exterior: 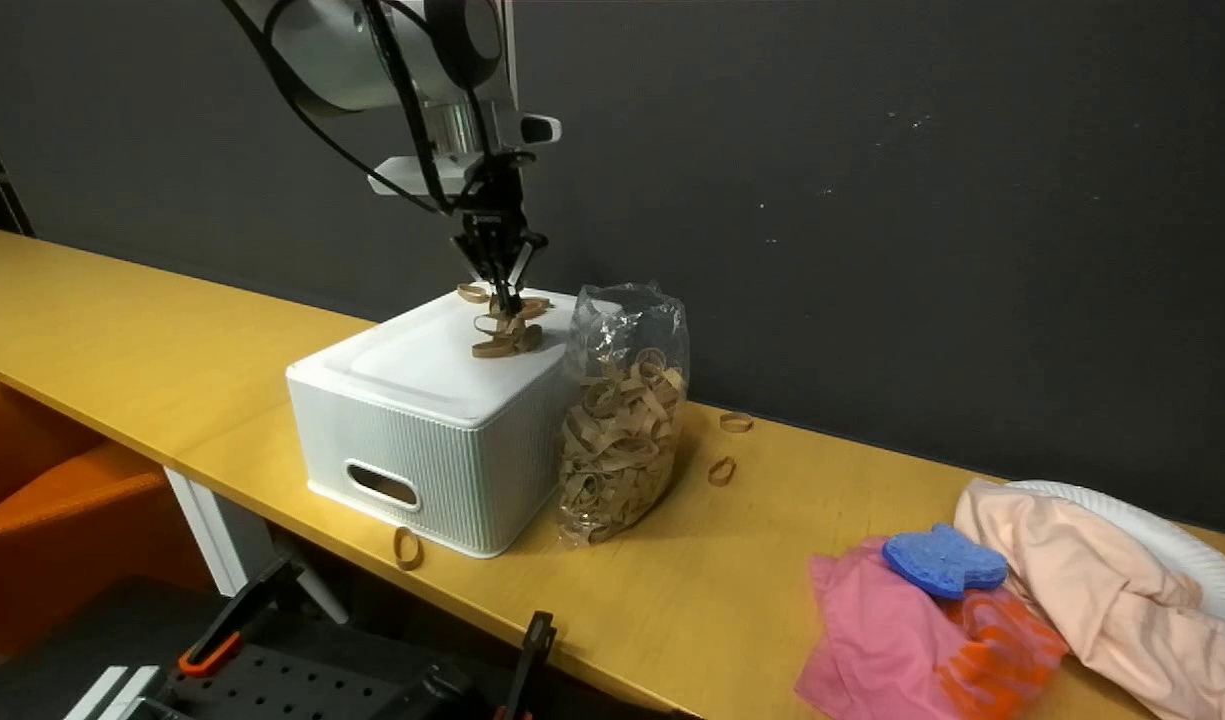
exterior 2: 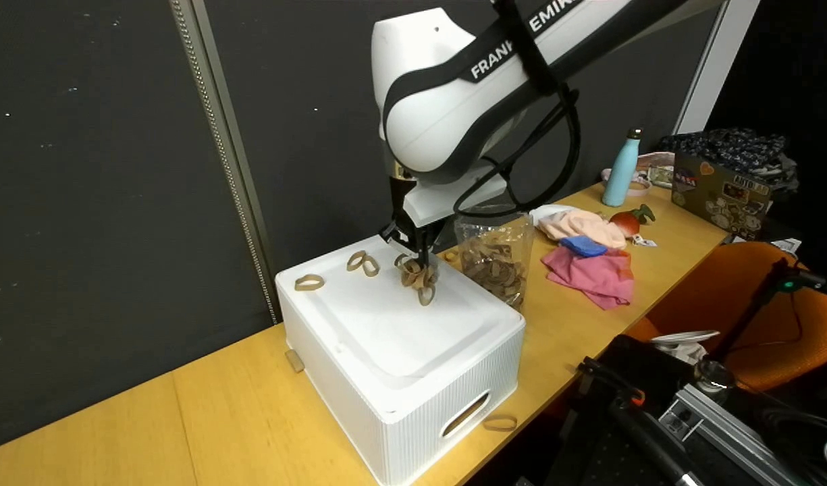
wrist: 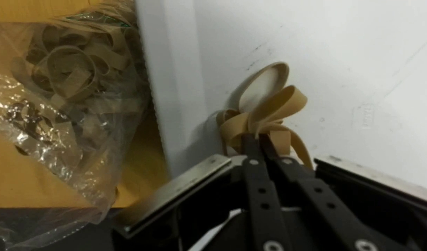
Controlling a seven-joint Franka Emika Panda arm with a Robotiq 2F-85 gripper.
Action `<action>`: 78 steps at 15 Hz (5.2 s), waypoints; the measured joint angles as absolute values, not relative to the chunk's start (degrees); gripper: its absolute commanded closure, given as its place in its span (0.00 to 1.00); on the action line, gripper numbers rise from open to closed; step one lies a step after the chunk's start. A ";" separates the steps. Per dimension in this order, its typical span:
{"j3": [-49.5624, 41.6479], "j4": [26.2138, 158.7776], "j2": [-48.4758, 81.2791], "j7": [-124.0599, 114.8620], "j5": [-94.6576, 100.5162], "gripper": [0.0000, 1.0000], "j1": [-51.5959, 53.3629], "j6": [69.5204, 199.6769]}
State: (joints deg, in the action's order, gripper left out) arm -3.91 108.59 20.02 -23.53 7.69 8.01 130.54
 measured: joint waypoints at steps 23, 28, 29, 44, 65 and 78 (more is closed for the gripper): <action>-4.08 112.97 21.32 -24.99 7.68 0.84 5.97 133.23; -4.08 112.91 21.39 -24.99 7.68 1.00 5.99 134.40; -4.09 112.91 21.35 -25.01 7.68 0.99 5.98 134.44; -6.47 116.37 7.63 -28.01 13.63 0.99 4.33 130.68; -5.88 115.40 8.92 -30.57 17.86 0.94 -3.18 128.43; -5.97 114.56 9.74 -30.55 17.75 0.00 -2.73 128.43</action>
